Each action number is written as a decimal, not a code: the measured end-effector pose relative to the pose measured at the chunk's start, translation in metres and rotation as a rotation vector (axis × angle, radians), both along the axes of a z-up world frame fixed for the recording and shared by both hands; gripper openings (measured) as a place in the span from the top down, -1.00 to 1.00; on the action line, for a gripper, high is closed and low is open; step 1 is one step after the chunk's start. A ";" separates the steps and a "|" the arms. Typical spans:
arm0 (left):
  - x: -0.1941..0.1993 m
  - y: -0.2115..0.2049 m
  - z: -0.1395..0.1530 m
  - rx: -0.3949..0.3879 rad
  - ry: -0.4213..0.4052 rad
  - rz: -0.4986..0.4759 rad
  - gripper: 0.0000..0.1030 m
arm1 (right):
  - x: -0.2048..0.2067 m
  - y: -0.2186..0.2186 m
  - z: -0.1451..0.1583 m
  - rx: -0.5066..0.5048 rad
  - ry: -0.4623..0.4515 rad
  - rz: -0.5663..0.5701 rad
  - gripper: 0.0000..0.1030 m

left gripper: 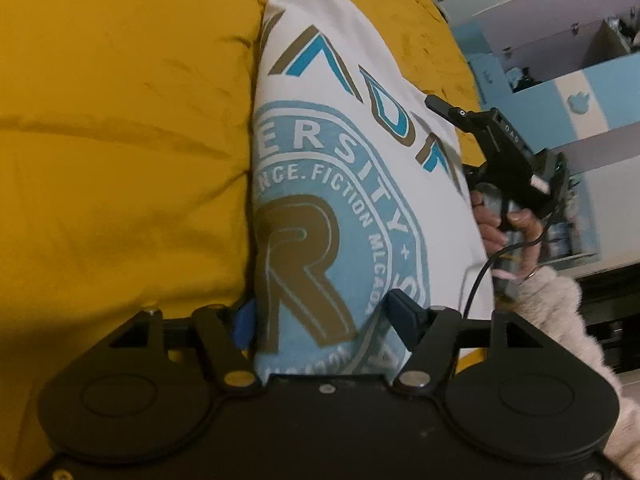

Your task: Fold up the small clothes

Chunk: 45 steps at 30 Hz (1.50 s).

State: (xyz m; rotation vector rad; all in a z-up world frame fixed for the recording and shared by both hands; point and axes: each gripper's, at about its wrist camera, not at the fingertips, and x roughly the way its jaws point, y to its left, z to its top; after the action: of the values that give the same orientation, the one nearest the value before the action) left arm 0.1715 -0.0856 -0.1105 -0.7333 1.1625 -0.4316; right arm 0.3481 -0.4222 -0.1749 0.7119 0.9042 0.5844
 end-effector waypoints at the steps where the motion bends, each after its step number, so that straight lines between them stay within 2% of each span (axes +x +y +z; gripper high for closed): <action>1: 0.002 0.001 -0.002 -0.016 0.007 0.004 -0.38 | 0.000 0.002 0.000 -0.006 -0.001 0.002 -0.55; 6: 0.003 -0.008 0.005 0.005 -0.025 -0.020 -0.29 | 0.000 0.003 0.000 -0.025 -0.013 0.006 -0.56; 8: -0.001 -0.010 0.010 0.013 -0.047 -0.027 -0.25 | -0.002 0.004 0.001 -0.039 -0.033 0.015 -0.50; 10: -0.002 -0.010 0.014 0.020 -0.059 -0.027 -0.20 | -0.004 0.004 0.003 -0.091 -0.049 0.017 -0.01; 13: -0.005 -0.010 0.022 0.037 -0.074 -0.022 0.02 | -0.005 0.000 0.003 -0.061 -0.037 -0.008 0.27; 15: -0.007 -0.009 0.026 0.048 -0.083 -0.020 0.13 | -0.006 -0.001 0.006 -0.059 -0.041 -0.023 0.31; 18: -0.007 -0.010 0.032 0.062 -0.091 -0.014 0.22 | -0.008 0.003 0.011 -0.079 -0.050 -0.040 0.33; 24: -0.012 -0.009 0.044 0.063 -0.128 -0.009 0.38 | -0.015 0.004 0.027 -0.051 -0.071 -0.063 0.44; 34: -0.021 0.000 0.065 0.037 -0.193 -0.020 0.45 | -0.026 0.026 0.078 -0.077 -0.160 -0.049 0.49; 40: -0.040 0.032 0.087 0.021 -0.253 0.021 0.45 | -0.028 0.056 0.114 -0.080 -0.223 0.002 0.49; 45: -0.066 0.085 0.111 0.040 -0.309 0.094 0.45 | -0.020 0.110 0.142 -0.049 -0.277 0.082 0.49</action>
State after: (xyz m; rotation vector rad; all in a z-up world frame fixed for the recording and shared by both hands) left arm 0.1053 -0.0005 0.0004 -0.6571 0.8408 -0.4245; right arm 0.3279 -0.3120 -0.0328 0.5361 0.6892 0.7121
